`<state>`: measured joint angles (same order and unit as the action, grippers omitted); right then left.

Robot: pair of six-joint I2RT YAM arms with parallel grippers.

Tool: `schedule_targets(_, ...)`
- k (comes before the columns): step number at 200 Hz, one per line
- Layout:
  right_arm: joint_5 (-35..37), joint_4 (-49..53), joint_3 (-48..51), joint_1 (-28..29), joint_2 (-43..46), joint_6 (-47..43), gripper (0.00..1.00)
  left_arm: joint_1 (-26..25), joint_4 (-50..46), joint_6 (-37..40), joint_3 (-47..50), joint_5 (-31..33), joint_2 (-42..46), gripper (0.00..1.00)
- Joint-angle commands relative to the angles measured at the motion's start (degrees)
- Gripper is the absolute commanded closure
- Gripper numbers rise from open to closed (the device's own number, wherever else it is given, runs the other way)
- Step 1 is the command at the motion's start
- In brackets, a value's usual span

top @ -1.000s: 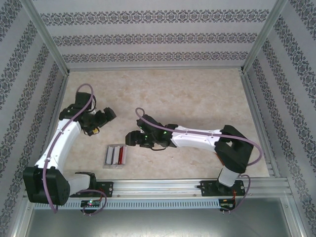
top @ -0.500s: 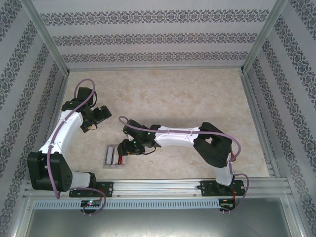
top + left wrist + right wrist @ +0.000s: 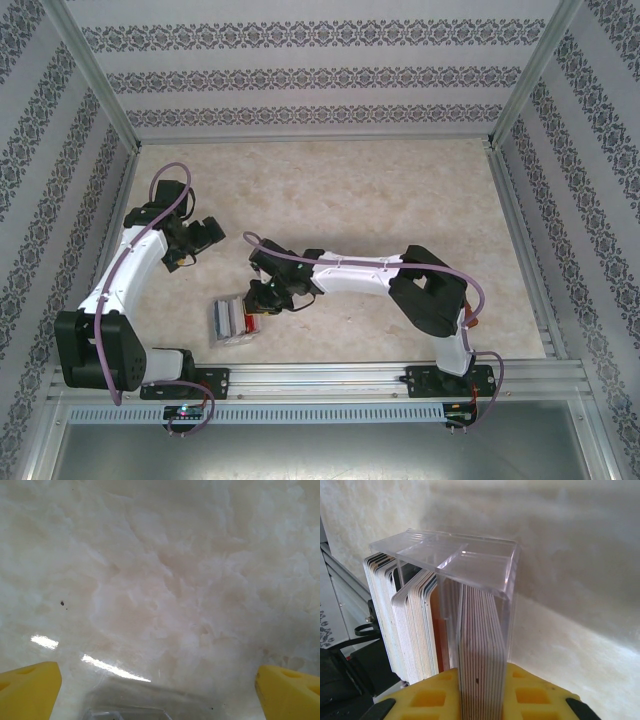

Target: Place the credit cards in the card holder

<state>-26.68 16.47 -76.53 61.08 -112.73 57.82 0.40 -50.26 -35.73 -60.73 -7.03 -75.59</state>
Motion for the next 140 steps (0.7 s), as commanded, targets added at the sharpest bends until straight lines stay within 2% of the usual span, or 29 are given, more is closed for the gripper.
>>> schedule_targets(1, 2.8, 3.1, 2.3, -2.1, 2.3, 2.3, 0.85, 0.6, -2.0, 1.3, 0.4, 0.2, 0.7, 0.0)
schedule_targets(33, 6.0, 5.9, 3.7, -4.5, 4.9, 0.9, 0.88, 0.6, -2.1, 1.7, 0.0, -1.0, 0.1, 0.0)
schedule_targets(66, 8.0, 9.3, 6.1, -10.2, 8.7, -2.0, 0.89, 0.6, -2.3, 1.9, 0.2, -1.3, -0.4, 0.0)
schedule_targets(80, 9.5, 10.9, 7.0, -14.1, 10.8, -4.2, 0.89, 0.6, -1.9, 3.5, -0.2, -3.5, -0.5, 0.0)
schedule_targets(114, 11.4, 13.9, 8.5, -26.9, 14.2, -11.8, 0.89, 0.6, 0.6, 9.9, 0.5, -14.1, -0.3, 0.0)
schedule_targets(140, 8.8, 15.9, 6.1, -35.4, 12.7, -20.3, 0.89, 0.6, 1.0, 11.0, 1.1, -16.4, -0.4, 0.0)
